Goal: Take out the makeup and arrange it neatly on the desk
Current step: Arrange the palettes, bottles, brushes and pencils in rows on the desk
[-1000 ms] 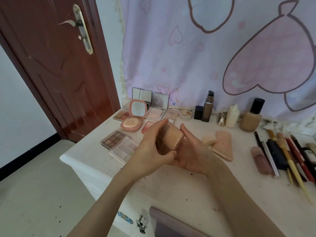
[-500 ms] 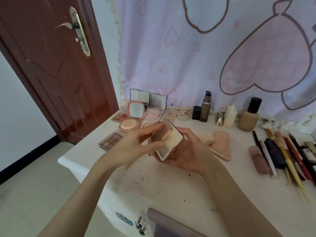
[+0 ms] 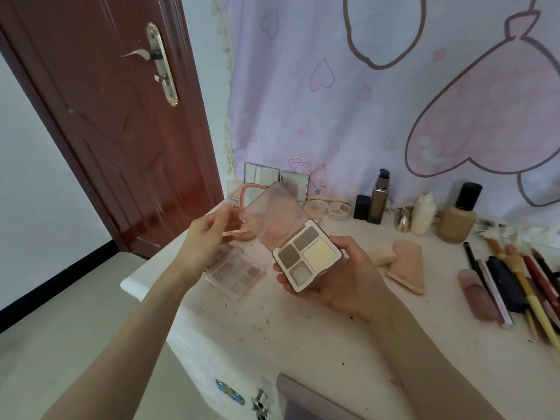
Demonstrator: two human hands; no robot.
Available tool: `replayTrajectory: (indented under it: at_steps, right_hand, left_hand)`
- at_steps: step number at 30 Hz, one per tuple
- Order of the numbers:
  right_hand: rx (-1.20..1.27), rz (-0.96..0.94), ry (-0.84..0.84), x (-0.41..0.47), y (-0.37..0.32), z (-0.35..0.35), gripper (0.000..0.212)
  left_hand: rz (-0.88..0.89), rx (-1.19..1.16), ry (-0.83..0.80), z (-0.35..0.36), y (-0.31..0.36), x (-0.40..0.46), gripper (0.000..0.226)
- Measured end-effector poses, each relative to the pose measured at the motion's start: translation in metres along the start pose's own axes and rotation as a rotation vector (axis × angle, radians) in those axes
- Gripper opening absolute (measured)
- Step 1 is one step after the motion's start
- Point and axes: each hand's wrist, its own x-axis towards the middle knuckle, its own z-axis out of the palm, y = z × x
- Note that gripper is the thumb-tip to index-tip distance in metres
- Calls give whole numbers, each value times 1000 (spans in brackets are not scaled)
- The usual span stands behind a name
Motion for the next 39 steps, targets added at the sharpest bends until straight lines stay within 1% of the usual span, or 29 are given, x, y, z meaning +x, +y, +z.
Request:
replayTrajectory:
  at_steps: [2, 4, 6, 8, 11, 15, 19, 22, 26, 27, 29, 30, 31, 32, 34, 35, 37, 39]
  right_hand:
    - [1, -39, 8, 1, -1, -1, 57]
    - [-3, -76, 26, 1, -1, -2, 56]
    - [31, -104, 58, 2, -1, -4, 59]
    - [68, -126, 95, 3, -1, -5, 61]
    - [57, -142, 133, 3, 0, -5, 60]
    - [106, -182, 167, 1, -2, -4, 62]
    - [168, -252, 197, -3, -7, -3, 63]
    - [237, -308, 196, -7, -12, -3, 61]
    - [251, -354, 219, -14, -20, -4, 53]
    - [244, -363, 231, -15, -21, -5, 51]
    - [244, -378, 244, -15, -22, -5, 51]
    - [244, -380, 243, -15, -21, -4, 52]
    - [235, -373, 236, -13, -20, -3, 52]
    - [216, -354, 226, -11, -18, -1, 50]
    - [166, -291, 214, -6, -13, 2, 45]
    - [142, -252, 198, -3, -10, 3, 45]
    - [99, -179, 143, 1, -3, 6, 46]
    - [47, -139, 109, 5, 3, 8, 49]
  left_hand:
    - [-3, 220, 102, -10, -11, 1, 35]
    - [-38, 490, 122, -20, -26, 4, 37]
    - [-134, 731, 38, -25, -38, 2, 53]
    - [-146, 883, -44, -21, -46, -2, 58]
    - [-91, 946, -55, -6, -50, -13, 61]
    - [3, 962, -26, 24, -44, -30, 48]
    - [70, 953, -15, 62, -37, -50, 53]
    - [117, 963, -17, 92, -33, -55, 51]
    - [73, 908, -91, 115, -31, -51, 43]
    - [51, 876, -86, 114, -30, -46, 40]
    - [72, 785, -4, 104, -24, -35, 37]
    - [108, 692, 51, 96, -19, -28, 35]
    - [132, 548, 85, 88, -13, -21, 33]
    - [120, 382, 86, 79, -6, -16, 32]
    - [24, 85, 17, 66, 6, -9, 28]
    - [-13, -19, -9, 61, 10, -7, 25]
    - [-25, -114, -22, 56, 13, -4, 25]
    - [-38, -155, 23, 52, 13, -3, 27]
